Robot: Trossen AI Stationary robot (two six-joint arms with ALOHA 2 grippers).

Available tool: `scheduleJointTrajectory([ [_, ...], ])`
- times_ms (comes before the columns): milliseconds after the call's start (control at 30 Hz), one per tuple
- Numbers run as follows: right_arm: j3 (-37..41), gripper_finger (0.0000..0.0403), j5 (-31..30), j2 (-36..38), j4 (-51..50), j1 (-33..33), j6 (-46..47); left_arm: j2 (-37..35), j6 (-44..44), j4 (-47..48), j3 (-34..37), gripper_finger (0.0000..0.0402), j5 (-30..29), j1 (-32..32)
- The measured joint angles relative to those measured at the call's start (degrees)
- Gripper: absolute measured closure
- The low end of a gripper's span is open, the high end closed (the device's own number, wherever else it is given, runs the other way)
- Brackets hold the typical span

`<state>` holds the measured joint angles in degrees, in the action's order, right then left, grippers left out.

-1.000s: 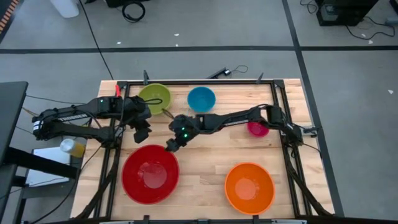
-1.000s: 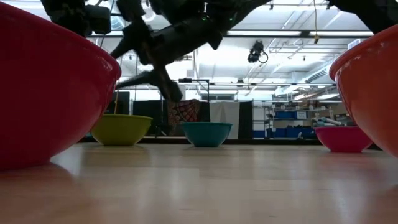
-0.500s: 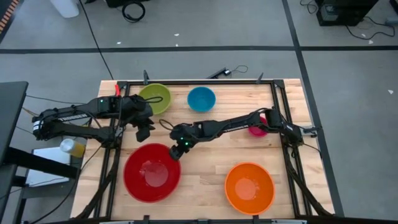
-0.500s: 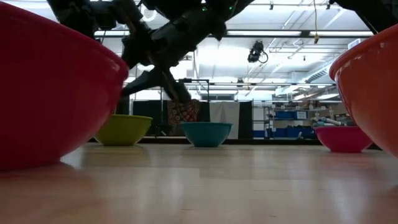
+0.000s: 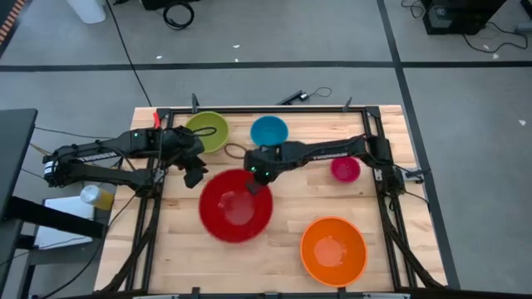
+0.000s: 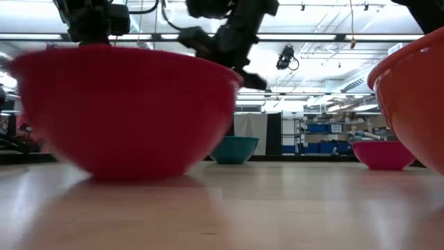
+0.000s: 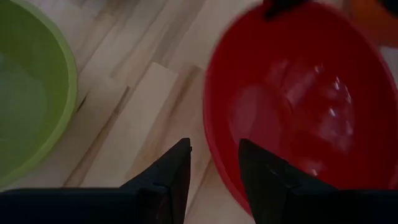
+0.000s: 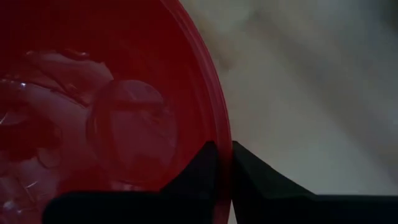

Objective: Nest bowls inside each other
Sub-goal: Move the red bowl to the center of the table

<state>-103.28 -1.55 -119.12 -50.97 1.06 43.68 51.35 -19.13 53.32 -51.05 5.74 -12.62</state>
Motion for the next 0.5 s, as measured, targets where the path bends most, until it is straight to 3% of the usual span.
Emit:
scheduleJointTrajectory([
  [300,0.64,0.0356,-9.89,4.32,-13.8,2.6,-6.43,0.0,-2.78,0.02,0.0,0.0264,0.03,1.19],
  [500,5.89,0.034,-9.9,7.15,-13.29,2.88,-6.51,0.0,-2.78,-0.33,0.0,0.0264,-0.44,2.97],
])
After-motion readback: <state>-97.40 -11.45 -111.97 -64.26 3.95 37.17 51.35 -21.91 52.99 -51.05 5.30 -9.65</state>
